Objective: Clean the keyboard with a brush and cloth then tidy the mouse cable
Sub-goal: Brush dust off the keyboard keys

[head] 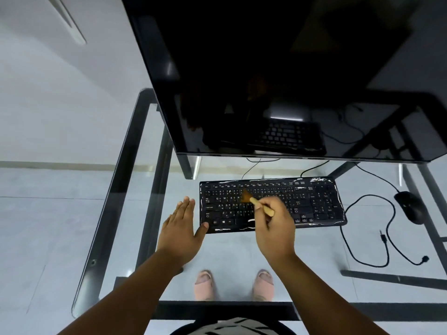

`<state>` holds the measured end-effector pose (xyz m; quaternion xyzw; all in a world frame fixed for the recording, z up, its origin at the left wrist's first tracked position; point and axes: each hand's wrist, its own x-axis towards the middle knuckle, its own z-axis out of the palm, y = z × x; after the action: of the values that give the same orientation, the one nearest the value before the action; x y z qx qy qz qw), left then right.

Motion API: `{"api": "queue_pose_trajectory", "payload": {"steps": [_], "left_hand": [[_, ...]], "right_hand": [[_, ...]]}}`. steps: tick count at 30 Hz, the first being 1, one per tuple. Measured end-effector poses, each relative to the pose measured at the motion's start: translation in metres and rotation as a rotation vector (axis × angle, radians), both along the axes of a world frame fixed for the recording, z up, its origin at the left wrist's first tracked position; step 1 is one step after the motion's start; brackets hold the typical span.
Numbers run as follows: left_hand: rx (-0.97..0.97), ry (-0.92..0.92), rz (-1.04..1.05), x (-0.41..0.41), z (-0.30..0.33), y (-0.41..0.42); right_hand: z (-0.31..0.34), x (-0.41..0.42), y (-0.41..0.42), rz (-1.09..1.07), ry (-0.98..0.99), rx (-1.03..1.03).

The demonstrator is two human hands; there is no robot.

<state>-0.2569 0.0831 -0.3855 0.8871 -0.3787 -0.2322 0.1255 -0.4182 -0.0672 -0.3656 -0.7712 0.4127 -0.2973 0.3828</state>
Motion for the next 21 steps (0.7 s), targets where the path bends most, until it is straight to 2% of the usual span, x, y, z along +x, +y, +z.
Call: {"api": "queue_pose_trajectory", "payload": {"steps": [2,4,8,10,12,14,17,19,21], "left_hand": [[0.027,0.019,-0.010,0.001,-0.002,0.004],[0.034,0.028,-0.023,0.003,-0.004,0.008],[0.026,0.026,-0.054,0.006,-0.006,0.013],[0.026,0.032,-0.062,0.007,-0.006,0.014],[0.036,0.030,-0.072,0.009,-0.005,0.015],[0.044,0.024,-0.084,0.011,-0.006,0.017],[0.041,0.017,-0.093,0.012,-0.008,0.019],[0.040,0.007,-0.097,0.012,-0.010,0.019],[0.037,0.006,-0.096,0.011,-0.012,0.020]], "right_hand": [[0.002,0.007,0.006,-0.017,-0.073,0.012],[0.007,0.015,0.015,0.100,-0.119,0.081],[0.008,0.031,0.026,0.239,-0.109,0.092],[0.003,0.038,0.027,0.270,-0.041,0.057],[-0.001,0.038,0.027,0.202,0.035,-0.032],[-0.002,0.035,0.025,0.085,0.009,-0.076],[0.000,0.029,0.026,0.171,-0.068,0.014],[-0.001,0.026,0.030,0.240,0.013,0.010],[-0.005,0.021,0.029,0.142,0.054,-0.032]]}}
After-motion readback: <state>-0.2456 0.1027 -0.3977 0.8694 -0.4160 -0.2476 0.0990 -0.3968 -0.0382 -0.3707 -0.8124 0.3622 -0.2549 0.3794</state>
